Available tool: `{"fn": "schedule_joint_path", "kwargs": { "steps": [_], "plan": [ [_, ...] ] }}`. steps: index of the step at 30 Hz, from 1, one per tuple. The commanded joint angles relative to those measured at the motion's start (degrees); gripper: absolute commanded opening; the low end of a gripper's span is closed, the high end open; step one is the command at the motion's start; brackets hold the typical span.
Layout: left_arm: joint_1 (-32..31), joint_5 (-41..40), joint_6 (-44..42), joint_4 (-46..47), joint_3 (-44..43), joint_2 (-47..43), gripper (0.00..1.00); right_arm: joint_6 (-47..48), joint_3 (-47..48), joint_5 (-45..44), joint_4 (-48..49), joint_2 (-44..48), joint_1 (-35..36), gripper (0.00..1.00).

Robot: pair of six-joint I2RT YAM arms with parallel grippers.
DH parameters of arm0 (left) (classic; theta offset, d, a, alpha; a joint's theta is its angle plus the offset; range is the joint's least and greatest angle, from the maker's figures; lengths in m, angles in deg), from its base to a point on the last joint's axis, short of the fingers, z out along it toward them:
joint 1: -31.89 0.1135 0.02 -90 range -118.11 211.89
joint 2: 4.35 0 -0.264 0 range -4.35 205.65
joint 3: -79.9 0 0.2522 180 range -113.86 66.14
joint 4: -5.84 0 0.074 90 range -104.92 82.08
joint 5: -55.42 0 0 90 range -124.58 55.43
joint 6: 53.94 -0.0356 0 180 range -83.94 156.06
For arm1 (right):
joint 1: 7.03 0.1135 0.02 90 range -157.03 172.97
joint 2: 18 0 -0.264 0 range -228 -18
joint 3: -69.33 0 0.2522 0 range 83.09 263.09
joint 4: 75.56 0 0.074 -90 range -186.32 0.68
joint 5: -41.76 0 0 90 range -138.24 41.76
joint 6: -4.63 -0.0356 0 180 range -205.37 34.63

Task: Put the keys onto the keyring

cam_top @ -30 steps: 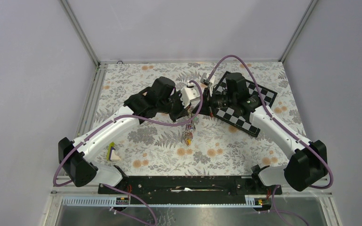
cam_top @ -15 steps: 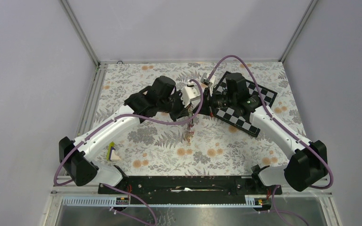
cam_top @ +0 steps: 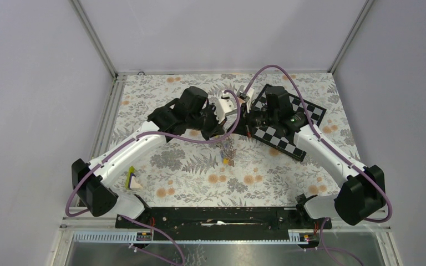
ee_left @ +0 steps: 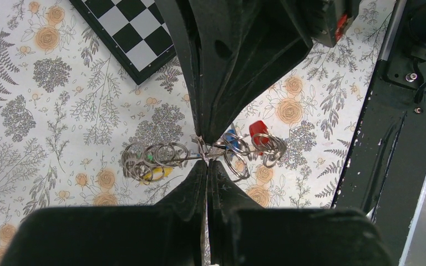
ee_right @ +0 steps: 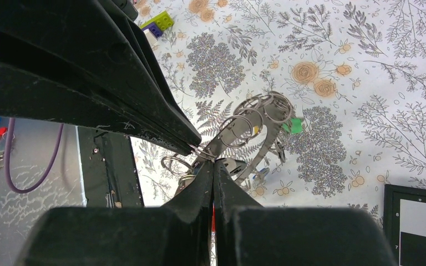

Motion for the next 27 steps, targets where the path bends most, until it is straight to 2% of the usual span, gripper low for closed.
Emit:
{"fn": "schedule_joint_path", "kwargs": {
  "steps": [1,18,22,27],
  "plan": [
    [-0.49,4.52,0.72,2.9,-2.74,-1.56,0.0,-0.05,0.98,-2.73,2.6,0.92,0.04,0.0],
    [2.07,12.22,-1.1,3.97,-0.89,-4.01,0.0,2.1,-1.33,0.11,2.64,2.55,-0.77,0.0],
    [3.16,15.2,-1.39,4.69,-0.85,-4.51,0.0,2.6,-1.73,2.92,2.62,2.44,-0.76,0.11],
    [4.86,21.28,-2.18,4.85,-0.84,-4.65,0.0,4.76,-1.83,5.83,2.45,4.28,-0.91,0.33]
  ]
}}
